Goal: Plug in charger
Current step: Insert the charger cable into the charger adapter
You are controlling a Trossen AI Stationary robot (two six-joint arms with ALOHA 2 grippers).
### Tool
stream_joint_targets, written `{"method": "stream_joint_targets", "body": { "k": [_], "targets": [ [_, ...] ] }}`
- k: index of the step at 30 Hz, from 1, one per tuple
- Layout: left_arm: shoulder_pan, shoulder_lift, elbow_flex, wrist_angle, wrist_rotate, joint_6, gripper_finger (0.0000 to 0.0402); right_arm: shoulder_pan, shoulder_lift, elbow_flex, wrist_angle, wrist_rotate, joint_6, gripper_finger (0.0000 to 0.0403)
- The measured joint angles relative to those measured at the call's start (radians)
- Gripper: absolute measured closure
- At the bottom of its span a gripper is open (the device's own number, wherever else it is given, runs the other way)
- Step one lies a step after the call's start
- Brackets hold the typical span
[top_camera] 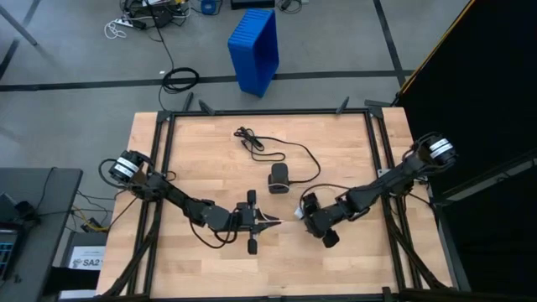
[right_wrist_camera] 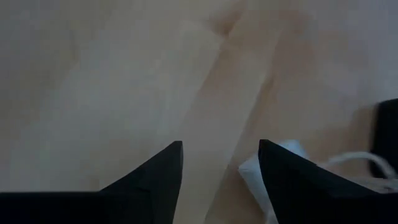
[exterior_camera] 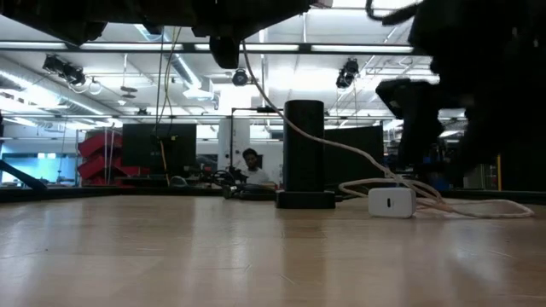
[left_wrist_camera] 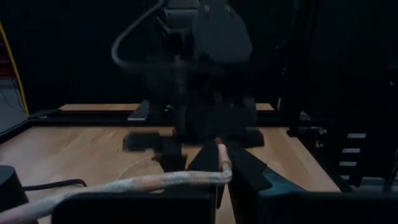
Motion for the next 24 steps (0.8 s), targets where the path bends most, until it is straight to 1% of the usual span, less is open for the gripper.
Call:
{"method": "stream_joint_targets", "body": {
  "k": [5, 8, 10, 14, 19, 24],
  "targets": [
    [0.001, 0.000, 0.000, -0.014, 0.002, -0.007, 0.0401, -0.002, 0.088, 0.126, -0.126, 0.093, -0.039, 0.0215],
    [0.001, 0.000, 0.000, -0.026, 0.006, -0.019, 0.0401, -0.008, 0.103, 0.188, -0.187, 0.100, -0.089, 0.0216],
    [0.001, 0.000, 0.000, -0.038, 0.006, -0.019, 0.0401, -0.016, 0.103, 0.215, -0.197, 0.099, -0.104, 0.0216],
    [0.001, 0.000, 0.000, -0.046, 0.006, -0.022, 0.0401, -0.049, 0.100, 0.232, -0.243, 0.099, -0.101, 0.0212],
    [0.001, 0.000, 0.000, -0.047, 0.022, -0.023, 0.0401, -0.087, 0.095, 0.231, -0.315, 0.105, -0.040, 0.0212],
    [0.000, 0.000, 0.000, -0.056, 0.029, -0.026, 0.0401, -0.049, 0.027, 0.230, -0.312, 0.113, 0.034, 0.0220]
  ]
}}
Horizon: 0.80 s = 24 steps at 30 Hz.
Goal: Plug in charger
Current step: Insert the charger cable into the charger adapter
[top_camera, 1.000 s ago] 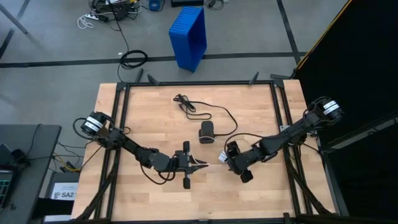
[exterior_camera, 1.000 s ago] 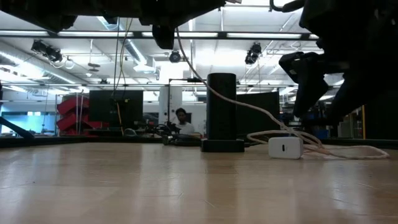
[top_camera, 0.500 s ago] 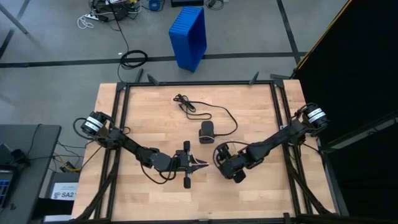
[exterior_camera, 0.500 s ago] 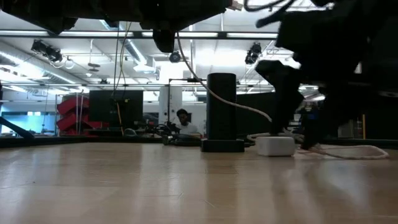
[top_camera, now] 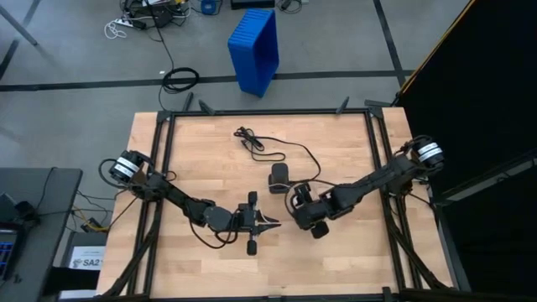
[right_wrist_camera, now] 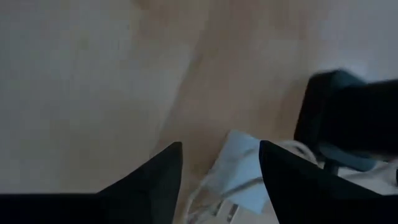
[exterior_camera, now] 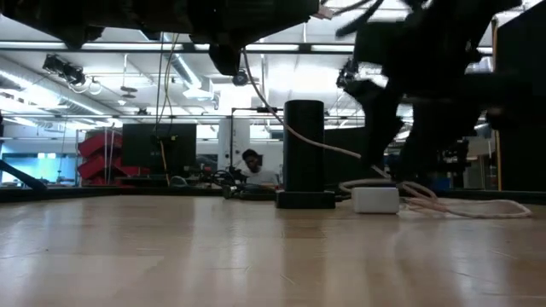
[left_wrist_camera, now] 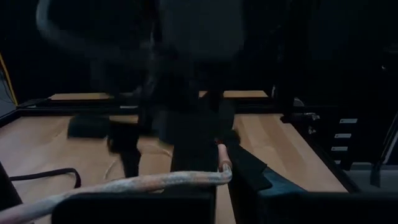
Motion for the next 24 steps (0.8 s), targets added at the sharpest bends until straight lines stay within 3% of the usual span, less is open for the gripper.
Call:
{"method": "stream_joint_targets", "body": {
  "k": [6, 9, 16, 24],
  "targets": [
    [0.000, 0.000, 0.000, -0.006, 0.004, 0.000, 0.0401, 0.049, -0.121, -0.005, -0.036, 0.126, 0.075, 0.0226],
    [0.000, 0.000, 0.000, -0.004, 0.022, -0.001, 0.0401, 0.013, -0.147, -0.047, -0.059, 0.211, 0.145, 0.0229],
    [-0.001, 0.000, 0.000, 0.000, 0.030, -0.021, 0.0401, -0.093, -0.093, -0.141, 0.025, 0.119, 0.195, 0.0233],
    [-0.001, 0.000, 0.000, 0.000, 0.041, -0.027, 0.0401, -0.103, -0.073, -0.143, 0.117, 0.005, 0.203, 0.0222]
  ]
}}
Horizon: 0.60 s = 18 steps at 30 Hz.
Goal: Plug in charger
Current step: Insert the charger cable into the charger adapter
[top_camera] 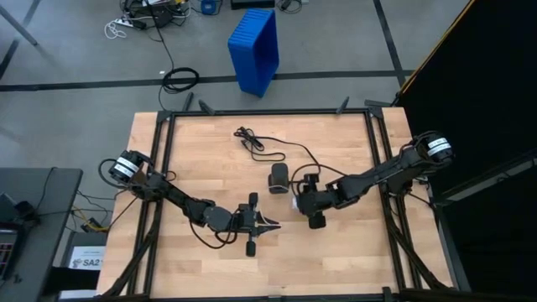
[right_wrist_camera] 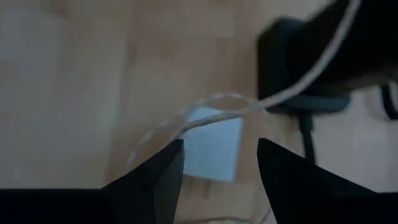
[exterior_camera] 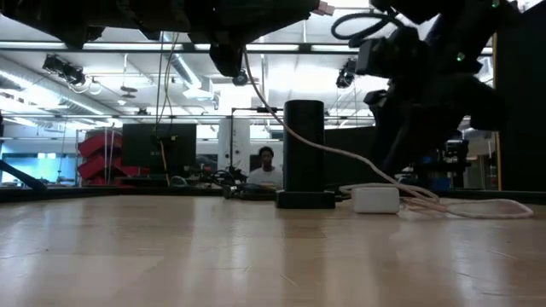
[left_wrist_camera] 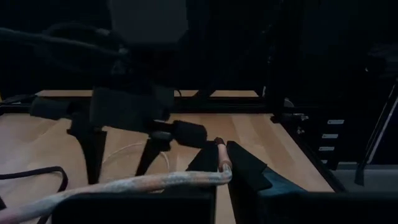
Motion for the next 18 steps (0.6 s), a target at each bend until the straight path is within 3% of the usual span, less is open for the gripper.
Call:
{"method": "stream_joint_targets", "body": {
  "k": [12, 18],
  "targets": [
    [0.000, 0.000, 0.000, -0.002, 0.016, 0.001, 0.0401, 0.002, 0.075, 0.000, 0.027, -0.011, 0.080, 0.0179],
    [0.000, 0.000, 0.000, -0.001, 0.019, 0.000, 0.0401, -0.006, 0.110, -0.001, 0.034, -0.019, 0.114, 0.0186]
  ]
}}
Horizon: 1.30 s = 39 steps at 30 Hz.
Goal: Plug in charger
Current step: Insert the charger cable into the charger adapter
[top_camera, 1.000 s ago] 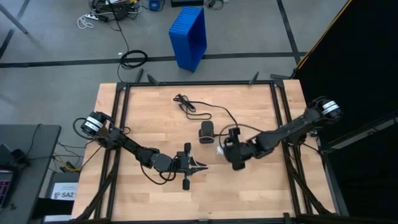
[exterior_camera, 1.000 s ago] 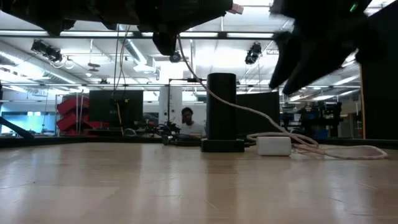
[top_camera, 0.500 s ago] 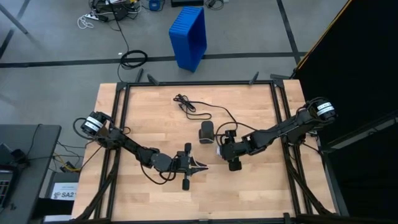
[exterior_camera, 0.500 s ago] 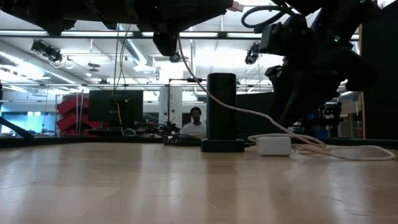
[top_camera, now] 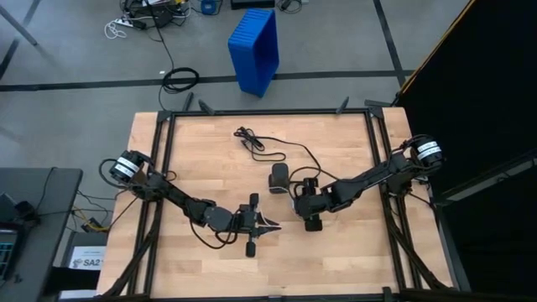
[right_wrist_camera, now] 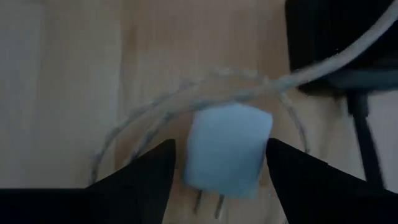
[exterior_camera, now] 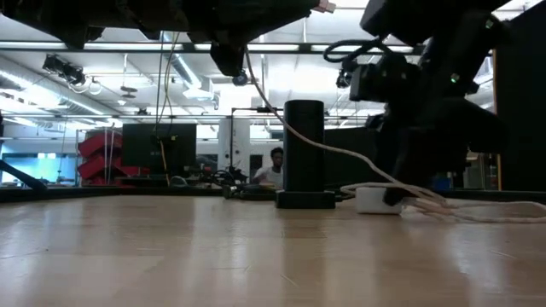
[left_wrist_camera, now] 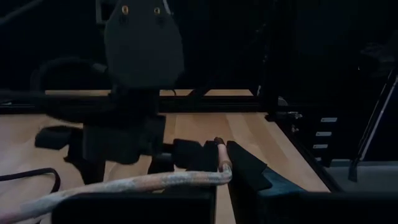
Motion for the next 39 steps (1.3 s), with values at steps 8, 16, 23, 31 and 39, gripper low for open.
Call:
{"method": "stream_joint_targets", "body": {
  "k": [8, 16, 23, 31, 39],
  "targets": [
    [0.000, 0.000, 0.000, -0.001, 0.003, 0.000, 0.0401, -0.020, 0.003, 0.003, -0.005, -0.040, 0.028, 0.0261],
    [-0.005, 0.000, 0.000, -0.013, 0.013, 0.000, 0.0401, -0.014, -0.056, 0.000, -0.093, -0.006, 0.079, 0.0266],
    [-0.006, 0.000, 0.000, -0.018, 0.018, 0.000, 0.0401, 0.034, -0.192, 0.001, -0.206, 0.075, 0.147, 0.0266],
    [-0.006, 0.000, 0.000, -0.016, 0.018, 0.000, 0.0401, 0.185, -0.325, 0.001, -0.082, 0.166, 0.145, 0.0266],
    [0.003, 0.000, 0.000, 0.031, 0.018, 0.007, 0.0401, 0.319, -0.260, 0.001, 0.078, 0.345, 0.149, 0.0266]
  ]
}}
